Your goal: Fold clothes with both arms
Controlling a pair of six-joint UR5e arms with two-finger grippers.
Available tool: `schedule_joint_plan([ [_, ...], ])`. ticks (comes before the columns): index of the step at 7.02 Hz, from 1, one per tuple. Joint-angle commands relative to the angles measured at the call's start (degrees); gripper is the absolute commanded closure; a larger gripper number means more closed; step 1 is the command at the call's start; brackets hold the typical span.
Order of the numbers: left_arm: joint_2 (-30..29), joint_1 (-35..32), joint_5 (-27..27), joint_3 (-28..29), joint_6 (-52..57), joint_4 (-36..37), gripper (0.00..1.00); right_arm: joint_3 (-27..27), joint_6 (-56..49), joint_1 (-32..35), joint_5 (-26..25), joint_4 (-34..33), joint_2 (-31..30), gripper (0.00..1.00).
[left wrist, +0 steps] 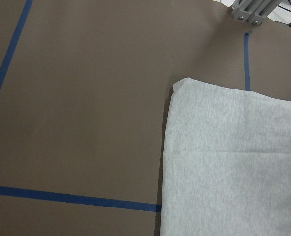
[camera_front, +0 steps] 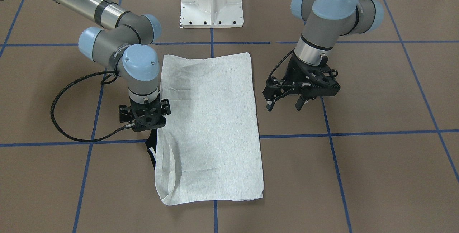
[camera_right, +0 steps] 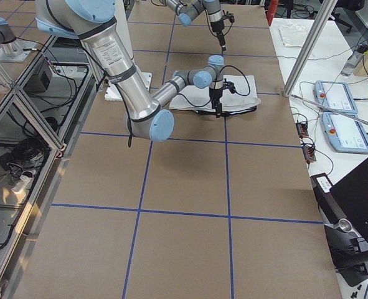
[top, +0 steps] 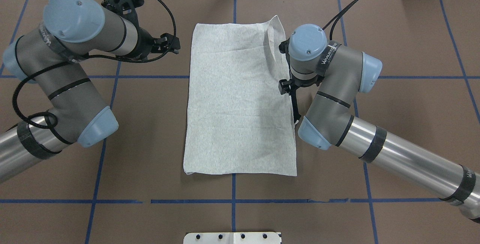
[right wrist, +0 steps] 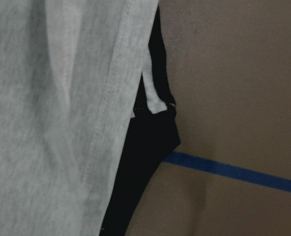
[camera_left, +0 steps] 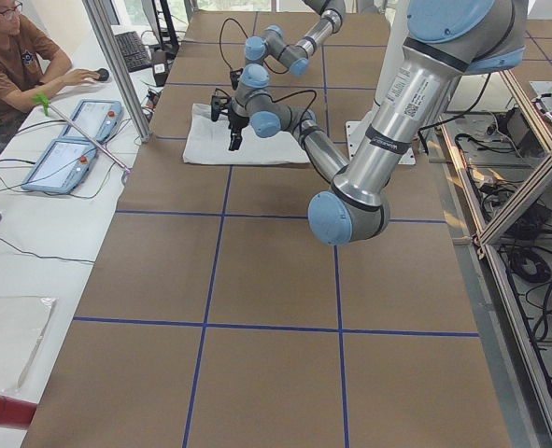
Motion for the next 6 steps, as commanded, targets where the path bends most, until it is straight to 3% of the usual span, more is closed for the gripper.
schedule_joint_plan([
  [1, 0.05, 0.00, 0.09, -0.10, 0.11, 0.10, 0.00, 0.69, -0.64, 2.20, 2.74, 0.96, -0.47, 0.00],
  [4, 0.13, 0.00, 0.35, -0.10, 0.81, 0.19, 0.00, -0.88, -0.03, 3.35, 2.93, 0.87, 5.58, 0.00],
  [6, 0.05, -0.17, 0.70, -0.19, 0.90, 0.19, 0.00, -13.22, 0.32, 3.26, 2.66, 7.86, 13.48, 0.00],
])
